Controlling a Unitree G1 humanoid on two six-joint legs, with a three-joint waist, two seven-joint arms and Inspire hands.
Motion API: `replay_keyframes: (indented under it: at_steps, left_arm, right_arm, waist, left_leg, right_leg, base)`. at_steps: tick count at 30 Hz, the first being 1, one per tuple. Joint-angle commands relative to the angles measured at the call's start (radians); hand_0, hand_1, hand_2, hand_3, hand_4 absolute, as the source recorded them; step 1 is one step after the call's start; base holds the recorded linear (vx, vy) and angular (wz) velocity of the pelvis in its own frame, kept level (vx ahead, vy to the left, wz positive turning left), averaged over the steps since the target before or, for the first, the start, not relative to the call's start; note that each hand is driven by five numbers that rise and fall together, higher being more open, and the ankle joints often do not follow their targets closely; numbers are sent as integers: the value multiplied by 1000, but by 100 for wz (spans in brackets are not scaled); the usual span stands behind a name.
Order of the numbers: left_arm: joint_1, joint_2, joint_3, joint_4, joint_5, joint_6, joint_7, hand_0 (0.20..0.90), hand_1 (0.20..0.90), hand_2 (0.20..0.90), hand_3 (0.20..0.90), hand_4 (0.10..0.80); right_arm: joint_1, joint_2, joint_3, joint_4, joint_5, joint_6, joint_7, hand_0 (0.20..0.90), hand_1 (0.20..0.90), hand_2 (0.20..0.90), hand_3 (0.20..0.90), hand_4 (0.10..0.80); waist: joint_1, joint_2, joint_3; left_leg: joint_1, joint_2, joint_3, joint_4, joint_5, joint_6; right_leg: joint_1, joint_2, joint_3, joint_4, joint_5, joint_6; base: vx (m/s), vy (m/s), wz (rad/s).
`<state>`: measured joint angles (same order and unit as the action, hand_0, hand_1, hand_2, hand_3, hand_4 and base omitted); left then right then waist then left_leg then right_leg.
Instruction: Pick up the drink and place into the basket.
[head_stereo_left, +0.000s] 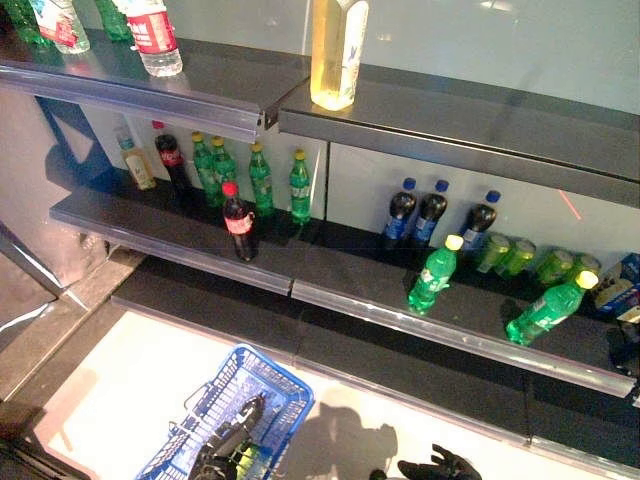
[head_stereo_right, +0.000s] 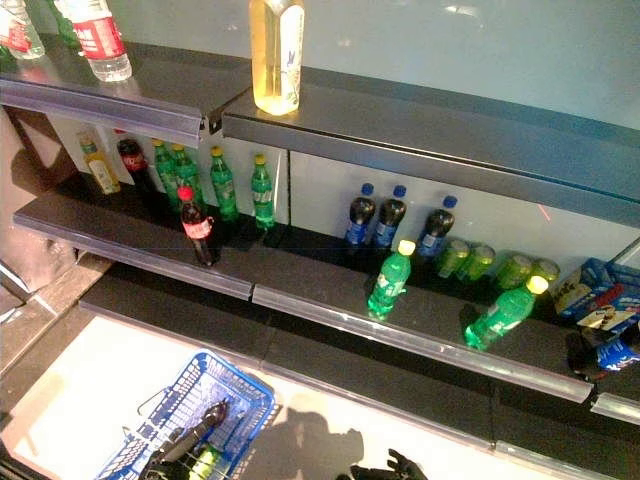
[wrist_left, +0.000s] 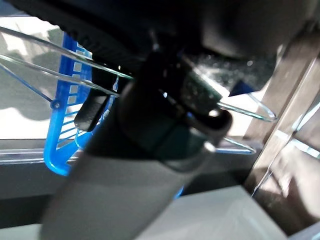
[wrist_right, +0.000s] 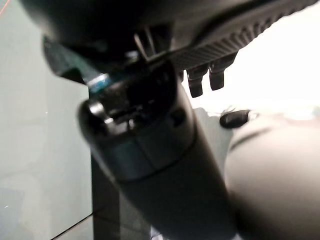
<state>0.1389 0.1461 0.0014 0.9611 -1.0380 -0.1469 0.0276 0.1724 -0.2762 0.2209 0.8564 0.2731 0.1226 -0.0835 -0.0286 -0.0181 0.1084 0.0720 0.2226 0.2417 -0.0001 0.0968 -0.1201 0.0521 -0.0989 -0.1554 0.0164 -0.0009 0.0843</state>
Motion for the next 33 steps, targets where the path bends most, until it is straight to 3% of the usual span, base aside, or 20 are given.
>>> replay_keyframes:
  at_steps: [1,3,4,10,15,16,18,20,23,24,27,29,30,32,33]
  left_arm:
    - [-16,16,75,-85,-44,-116,-21,300,300,300,200,100]
    - [-21,3,94,-51,-67,-120,-8,300,300,300,200,100]
    - [-27,-6,112,-25,-83,-116,12,300,300,300,200,100]
    - [-48,11,103,36,-61,-108,9,300,300,300,200,100]
    - [-38,22,81,44,-49,-128,-15,300,300,300,200,100]
    - [-33,26,88,48,-29,-134,-19,300,300,300,200,100]
    - [-30,33,95,48,-31,-136,-20,300,300,300,200,100]
    - [-39,49,97,54,-52,-130,-22,300,300,300,200,100]
    - [-53,53,110,64,-49,-129,-38,300,300,300,200,100]
    - [-55,57,112,64,-59,-128,-36,300,300,300,200,100]
    - [-53,61,125,51,-69,-125,-18,300,300,300,200,100]
    - [-43,65,150,29,-55,-123,7,300,300,300,200,100]
    - [-41,68,149,21,-53,-128,21,300,300,300,200,100]
    - [-42,69,148,-14,-80,-126,58,300,300,300,200,100]
    - [-42,69,150,-18,-81,-125,60,300,300,300,200,100]
  right_arm:
    - [-31,-40,2,38,-66,-3,2,900,900,900,900,800]
    - [-49,-39,5,68,-84,-4,10,900,900,900,900,800]
    - [-57,-33,5,90,-92,0,1,900,900,900,900,800]
    - [-59,3,-6,149,-44,-19,-51,900,900,900,900,800]
    - [-48,36,5,182,-52,-56,-76,900,900,900,900,800]
    - [-47,45,3,193,-47,-66,-80,900,900,900,900,800]
    - [-48,47,3,197,-67,-76,-68,900,900,900,900,800]
    - [-46,54,0,218,-59,-93,-59,900,900,900,900,800]
    - [-49,64,-14,241,-48,-94,-61,900,900,900,900,800]
    - [-55,66,-14,257,-78,-103,-60,900,900,900,900,800]
    - [-70,66,-1,258,-104,-91,-59,900,900,900,900,800]
    - [-88,59,25,244,-137,-64,-49,900,900,900,900,800]
    - [-94,56,35,242,-147,-49,-46,900,900,900,900,800]
    - [-95,41,47,208,-124,-4,-31,900,900,900,900,800]
    - [-95,39,48,208,-120,-6,-30,900,900,900,900,800]
  waist:
    - [32,-52,25]
    - [39,-58,19]
    - [40,-58,11]
    - [7,-39,-8]
    - [3,-34,3]
    - [8,-34,6]
    - [9,-29,6]
    - [0,-19,2]
    - [-5,-11,-3]
    - [-3,-6,-3]
    - [7,-3,-3]
    - [34,-2,-9]
    - [39,-4,-8]
    - [32,-16,-5]
    - [33,-19,-3]
  left_leg:
    - [-90,-195,-88,310,-175,59]
    - [-116,-257,-122,391,-203,81]
    - [-126,-307,-138,442,-222,93]
    - [-1,-308,-120,214,-276,125]
    - [45,-312,-133,80,-246,136]
    - [58,-308,-120,48,-234,137]
    - [67,-300,-103,24,-224,141]
    - [65,-291,-97,15,-215,155]
    - [61,-281,-92,31,-221,166]
    - [65,-268,-83,38,-227,165]
    - [74,-240,-59,41,-230,154]
    - [86,-190,-8,42,-224,123]
    - [95,-172,0,41,-227,113]
    - [68,-105,16,113,-213,83]
    - [63,-97,18,126,-210,79]
  right_leg:
    - [27,-14,-21,-35,9,-32]
    - [19,-13,-9,-39,18,-33]
    - [8,-2,4,-34,29,-32]
    - [-21,35,44,-22,45,-8]
    - [-56,52,46,-37,80,15]
    - [-66,42,17,-31,89,24]
    - [-71,35,10,-14,84,25]
    - [-84,14,40,44,64,28]
    - [-104,-45,58,89,79,52]
    - [-114,-83,56,106,100,64]
    - [-114,-123,19,114,113,77]
    - [-68,-141,-78,64,80,78]
    - [-49,-125,-86,47,67,70]
    - [-38,-66,-70,64,13,22]
    - [-35,-60,-72,64,9,16]
  base:
    - [-106,-46,-41]
    - [-92,-30,-77]
    - [-96,-15,-67]
    - [-61,74,-32]
    - [-115,2,-40]
    - [-118,-84,-10]
    - [-129,-109,-52]
    - [-175,-214,-51]
    - [-137,-267,-18]
    - [-123,-352,-16]
    - [-80,-331,-19]
    - [-41,-574,-38]
    - [-21,-701,-31]
    - [-20,-550,-55]
    - [-9,-413,-66]
